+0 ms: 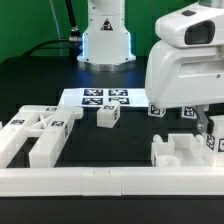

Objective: Assemble chair

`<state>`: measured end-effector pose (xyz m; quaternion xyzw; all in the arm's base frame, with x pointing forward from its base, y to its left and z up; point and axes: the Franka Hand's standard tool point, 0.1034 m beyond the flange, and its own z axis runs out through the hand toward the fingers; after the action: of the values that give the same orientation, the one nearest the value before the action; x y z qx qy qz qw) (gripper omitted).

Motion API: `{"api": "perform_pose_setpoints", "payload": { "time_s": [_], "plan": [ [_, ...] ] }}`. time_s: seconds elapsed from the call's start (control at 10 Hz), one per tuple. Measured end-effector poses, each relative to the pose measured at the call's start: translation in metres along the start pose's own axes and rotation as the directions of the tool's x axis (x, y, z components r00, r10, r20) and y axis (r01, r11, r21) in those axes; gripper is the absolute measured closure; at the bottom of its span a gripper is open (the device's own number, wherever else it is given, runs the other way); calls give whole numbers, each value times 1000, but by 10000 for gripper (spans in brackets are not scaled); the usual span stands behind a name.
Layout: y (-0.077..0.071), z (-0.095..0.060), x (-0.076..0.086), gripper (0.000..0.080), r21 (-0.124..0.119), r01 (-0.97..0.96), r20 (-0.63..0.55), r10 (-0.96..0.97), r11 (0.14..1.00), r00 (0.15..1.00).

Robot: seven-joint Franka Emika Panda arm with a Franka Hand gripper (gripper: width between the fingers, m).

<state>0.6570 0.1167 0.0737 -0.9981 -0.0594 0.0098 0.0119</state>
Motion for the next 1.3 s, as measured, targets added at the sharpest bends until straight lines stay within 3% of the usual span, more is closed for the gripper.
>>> {"api": "perform_pose_setpoints", "payload": {
  "time_s": [0.2,0.4,0.6,1.0,1.3],
  "plan": [
    [2,0,0,511,9,-55,-4,55,998,998],
    [2,0,0,511,25,-307,3,307,951,952],
    [0,0,0,511,27,-474,8,474,880,881],
    [-3,0,1,509,37,-745,29,745,666,667],
    [-2,-1,3,509,47,-891,48,890,452,454]
  ]
}}
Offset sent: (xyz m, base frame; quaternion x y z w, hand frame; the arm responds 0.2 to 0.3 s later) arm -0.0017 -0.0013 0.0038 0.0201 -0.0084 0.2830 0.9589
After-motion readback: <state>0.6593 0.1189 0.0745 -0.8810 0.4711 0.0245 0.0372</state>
